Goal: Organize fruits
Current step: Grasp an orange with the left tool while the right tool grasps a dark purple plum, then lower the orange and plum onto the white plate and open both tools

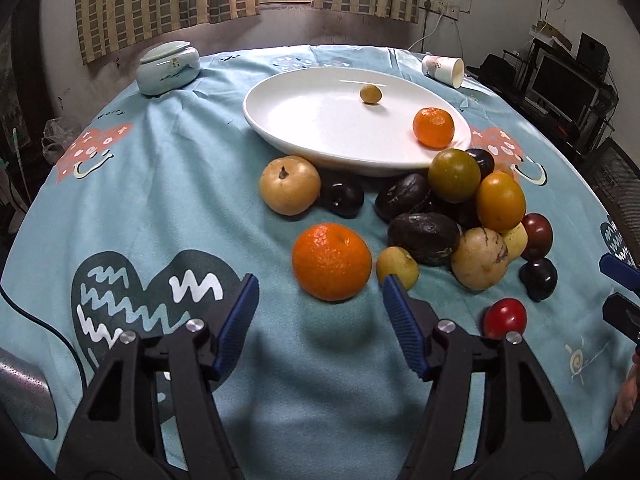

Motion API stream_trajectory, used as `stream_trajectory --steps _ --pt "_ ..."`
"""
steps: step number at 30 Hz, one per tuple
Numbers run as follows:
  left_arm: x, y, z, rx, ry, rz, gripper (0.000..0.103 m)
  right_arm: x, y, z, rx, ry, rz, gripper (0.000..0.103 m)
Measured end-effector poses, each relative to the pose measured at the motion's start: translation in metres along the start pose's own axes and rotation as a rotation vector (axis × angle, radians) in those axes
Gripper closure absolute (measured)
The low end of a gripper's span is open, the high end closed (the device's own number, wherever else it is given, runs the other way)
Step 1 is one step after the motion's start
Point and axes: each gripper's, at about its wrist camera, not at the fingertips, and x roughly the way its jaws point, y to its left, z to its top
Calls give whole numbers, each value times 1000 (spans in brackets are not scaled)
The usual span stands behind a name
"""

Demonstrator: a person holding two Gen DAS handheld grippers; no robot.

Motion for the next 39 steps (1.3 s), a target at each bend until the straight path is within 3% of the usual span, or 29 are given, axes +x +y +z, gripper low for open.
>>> stream_trajectory --steps 6,21,22,25,28,34,39 --pt "15 -2 2 4 33 -34 59 16 -2 1 3 60 -11 29" --pt "15 3 -4 -22 22 -70 61 50 9 12 -32 162 -43 40" --pt "15 2 -4 -22 21 -70 61 52 11 12 -40 169 -42 43" --pt "15 2 -4 -21 19 -68 61 58 10 12 -33 196 -35 65" --pt "15 2 -4 -20 19 -68 61 61 5 14 -10 205 -22 69" --pt "10 4 -4 -30 7 -66 62 58 4 14 2 190 1 70" --pt "-20 10 9 -34 -60 -55 62 16 3 44 0 72 10 70"
